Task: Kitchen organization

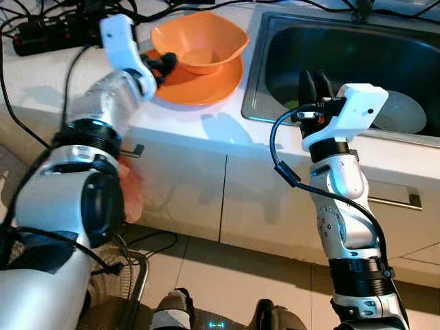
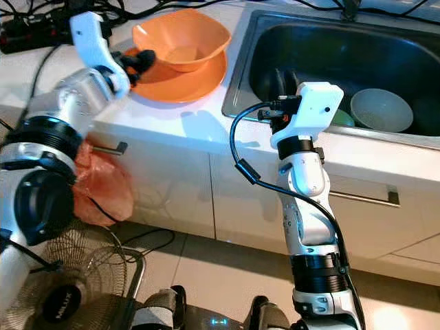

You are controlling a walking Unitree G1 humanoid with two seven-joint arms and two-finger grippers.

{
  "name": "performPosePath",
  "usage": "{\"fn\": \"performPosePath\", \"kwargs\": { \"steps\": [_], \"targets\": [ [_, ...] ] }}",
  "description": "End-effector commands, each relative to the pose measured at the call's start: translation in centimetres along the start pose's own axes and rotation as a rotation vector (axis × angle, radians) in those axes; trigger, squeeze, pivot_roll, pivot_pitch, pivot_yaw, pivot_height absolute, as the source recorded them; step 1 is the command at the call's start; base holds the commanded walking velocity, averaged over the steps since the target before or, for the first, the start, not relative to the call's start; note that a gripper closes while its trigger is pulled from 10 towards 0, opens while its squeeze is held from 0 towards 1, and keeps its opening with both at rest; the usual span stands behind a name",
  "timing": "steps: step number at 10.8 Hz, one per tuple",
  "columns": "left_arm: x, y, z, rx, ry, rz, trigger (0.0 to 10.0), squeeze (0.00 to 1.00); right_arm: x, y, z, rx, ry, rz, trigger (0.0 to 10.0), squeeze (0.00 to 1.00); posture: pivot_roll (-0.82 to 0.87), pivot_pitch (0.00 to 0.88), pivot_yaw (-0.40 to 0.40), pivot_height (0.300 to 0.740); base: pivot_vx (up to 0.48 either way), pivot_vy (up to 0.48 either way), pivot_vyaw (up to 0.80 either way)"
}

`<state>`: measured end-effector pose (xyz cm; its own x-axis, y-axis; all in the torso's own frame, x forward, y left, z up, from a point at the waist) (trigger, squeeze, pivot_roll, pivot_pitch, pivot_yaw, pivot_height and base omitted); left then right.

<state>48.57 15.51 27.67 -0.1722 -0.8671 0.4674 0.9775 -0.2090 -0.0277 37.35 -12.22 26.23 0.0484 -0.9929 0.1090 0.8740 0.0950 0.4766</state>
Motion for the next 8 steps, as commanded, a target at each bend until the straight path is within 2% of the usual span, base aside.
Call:
{"fn": "performPosePath", "kwargs": {
  "steps": [1, 3, 4, 6, 7, 8],
  "targets": [
    [1.0, 0.2, 0.1, 0.000, 0.021, -0.038, 10.0, 0.00, 0.3, -0.1, 0.3, 0.013, 0.002, -0.018, 10.0, 0.00, 0.11, 0.148, 0.067, 0.740, 0.000, 0.000, 0.00],
    [1.7, 0.2, 0.5, 0.009, 0.006, -0.066, 10.0, 0.00, 0.2, -0.2, 0.2, 0.010, 0.006, -0.020, 10.0, 0.00, 0.12, 0.150, 0.070, 0.740, 0.000, 0.000, 0.00],
    [1.5, 0.4, -0.3, -0.020, -0.014, -0.025, 10.0, 0.00, 0.0, -0.2, 0.1, 0.007, 0.012, -0.015, 10.0, 0.00, 0.11, 0.151, 0.076, 0.740, 0.000, 0.000, 0.00],
    [1.7, 0.6, -2.1, -0.063, -0.036, -0.009, 10.0, 0.00, 0.1, -0.4, 0.1, 0.007, 0.010, -0.020, 10.0, 0.00, 0.10, 0.150, 0.081, 0.740, 0.000, 0.000, 0.00],
    [1.7, 0.8, -3.7, -0.096, -0.069, 0.011, 10.0, 0.00, 0.3, -0.4, 0.1, 0.004, 0.008, -0.029, 10.0, 0.00, 0.10, 0.150, 0.083, 0.740, 0.000, 0.000, 0.00],
    [1.7, 0.8, -4.4, -0.105, -0.097, 0.023, 10.0, 0.00, 0.2, -0.4, 0.1, 0.003, 0.008, -0.029, 10.0, 0.00, 0.09, 0.149, 0.084, 0.740, 0.000, 0.000, 0.00]
  ]
}}
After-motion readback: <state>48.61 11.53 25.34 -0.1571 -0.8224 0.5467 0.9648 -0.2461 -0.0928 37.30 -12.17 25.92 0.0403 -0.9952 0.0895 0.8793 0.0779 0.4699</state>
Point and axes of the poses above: a point about 5 cm out from each wrist's last joint towards the gripper, its own y axis pointing out of the wrist towards the gripper, its own z axis along the axis of the wrist's last joint, x = y × z, the point moved 6 cm from there along y, pointing out of the wrist towards the gripper, and after that the axes turned 13 degrees about -y, right-handed, at the moved point
